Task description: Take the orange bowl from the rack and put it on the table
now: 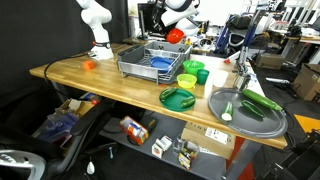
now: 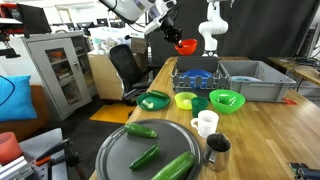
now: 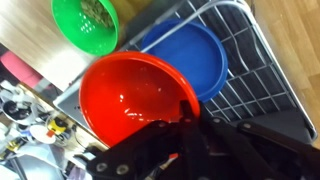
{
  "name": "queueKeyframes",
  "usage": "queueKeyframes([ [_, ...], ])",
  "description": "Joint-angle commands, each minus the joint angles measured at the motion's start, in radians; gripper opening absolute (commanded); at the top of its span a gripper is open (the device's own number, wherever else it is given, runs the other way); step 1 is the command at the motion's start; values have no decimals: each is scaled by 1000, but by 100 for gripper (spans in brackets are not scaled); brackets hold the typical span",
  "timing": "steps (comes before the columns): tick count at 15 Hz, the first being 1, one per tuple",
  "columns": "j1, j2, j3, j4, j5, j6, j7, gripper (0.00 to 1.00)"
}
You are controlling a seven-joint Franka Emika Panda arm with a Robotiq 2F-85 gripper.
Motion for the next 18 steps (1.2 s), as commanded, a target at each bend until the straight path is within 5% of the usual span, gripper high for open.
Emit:
queueKeyframes([
  [1,66,-159,-12,-248,-49,-57,261,2],
  [10,-47,-416,73,-783,-100,34,774,2],
  [18,-236,-254,69,-740,-80,379,612,2],
])
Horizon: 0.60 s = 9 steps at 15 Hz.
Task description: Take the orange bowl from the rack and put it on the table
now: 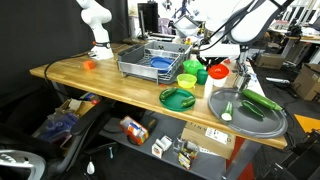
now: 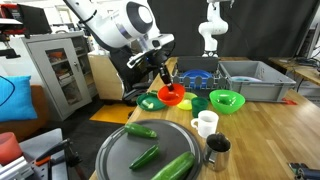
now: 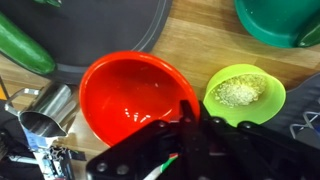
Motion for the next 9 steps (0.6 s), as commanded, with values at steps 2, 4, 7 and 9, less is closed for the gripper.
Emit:
queueKeyframes([
  [2,-61,120,40,83,98,136,-155,2],
  [4,-70,172,61,122,178,144,-250,2],
  [7,-61,236,72,187,282,102,-366,2],
  [9,-52,272,70,227,327,95,-428,2],
])
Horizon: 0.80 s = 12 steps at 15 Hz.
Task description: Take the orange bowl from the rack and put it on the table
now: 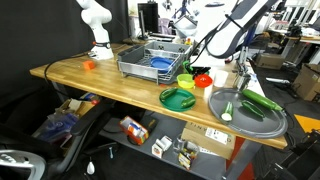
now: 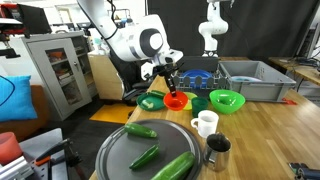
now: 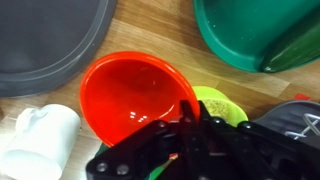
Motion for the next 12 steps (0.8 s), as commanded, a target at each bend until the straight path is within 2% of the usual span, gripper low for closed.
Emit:
queueKeyframes([
  [1,-5,61,11,80,78,-36,-129,2],
  [6,3,85,9,133,136,-155,-216,2],
  [12,21,96,23,147,152,-211,-257,2],
])
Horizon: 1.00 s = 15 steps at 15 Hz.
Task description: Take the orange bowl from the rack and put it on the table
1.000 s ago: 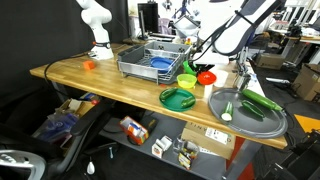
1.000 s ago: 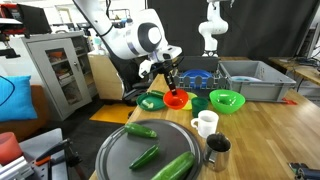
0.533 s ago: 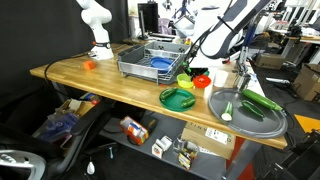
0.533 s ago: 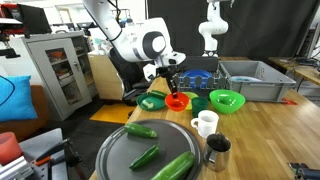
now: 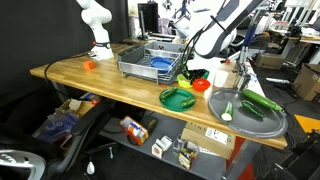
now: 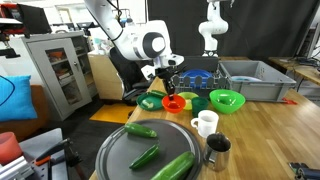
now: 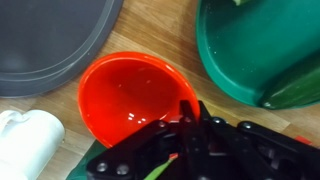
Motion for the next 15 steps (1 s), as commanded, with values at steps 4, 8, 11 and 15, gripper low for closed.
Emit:
queueKeyframes([
  [4,11,17,14,24,46,-87,-54,2],
  [8,16,16,12,24,41,-118,-48,10],
  [11,18,14,14,25,38,-128,-49,37],
  [15,45,-5,-5,17,7,-124,-33,64],
])
